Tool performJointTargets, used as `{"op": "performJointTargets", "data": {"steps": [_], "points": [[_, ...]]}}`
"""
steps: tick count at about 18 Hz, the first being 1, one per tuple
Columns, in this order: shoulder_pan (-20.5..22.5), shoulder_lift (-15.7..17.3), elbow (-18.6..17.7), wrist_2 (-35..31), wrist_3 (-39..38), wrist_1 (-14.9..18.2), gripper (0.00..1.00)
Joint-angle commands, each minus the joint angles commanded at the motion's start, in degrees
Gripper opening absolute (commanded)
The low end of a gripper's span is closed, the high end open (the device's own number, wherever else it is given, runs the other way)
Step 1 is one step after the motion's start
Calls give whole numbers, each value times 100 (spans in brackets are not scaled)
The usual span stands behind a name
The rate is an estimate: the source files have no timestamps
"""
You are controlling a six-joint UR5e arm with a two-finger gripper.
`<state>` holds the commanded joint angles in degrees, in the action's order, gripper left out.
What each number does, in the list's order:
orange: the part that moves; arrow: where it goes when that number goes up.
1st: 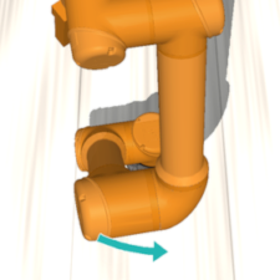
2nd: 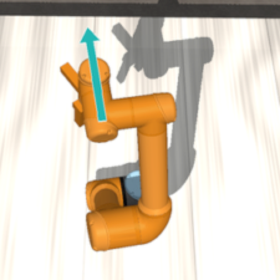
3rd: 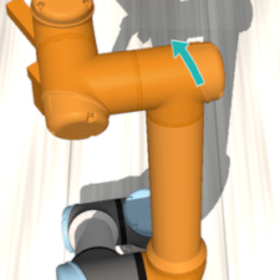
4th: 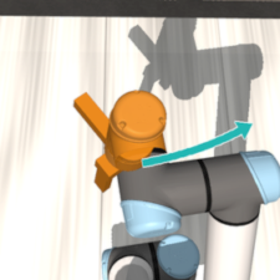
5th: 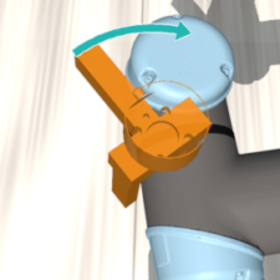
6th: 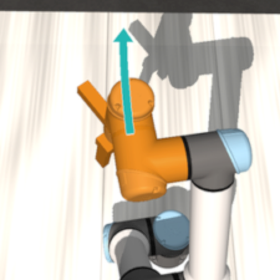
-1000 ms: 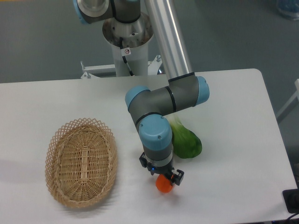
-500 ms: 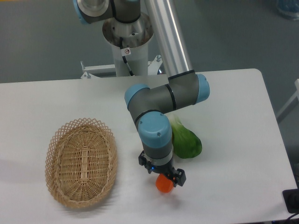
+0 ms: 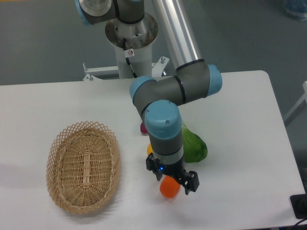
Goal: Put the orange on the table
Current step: 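Open the gripper and raise it away from the orange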
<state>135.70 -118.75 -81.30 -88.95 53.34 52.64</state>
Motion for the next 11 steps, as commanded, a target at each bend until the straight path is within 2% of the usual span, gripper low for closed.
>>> {"op": "performJointTargets", "data": {"steps": [7, 11], "points": [[211, 396, -9, 97, 554, 501, 100], [308, 510, 0, 282, 572, 554, 100]]}}
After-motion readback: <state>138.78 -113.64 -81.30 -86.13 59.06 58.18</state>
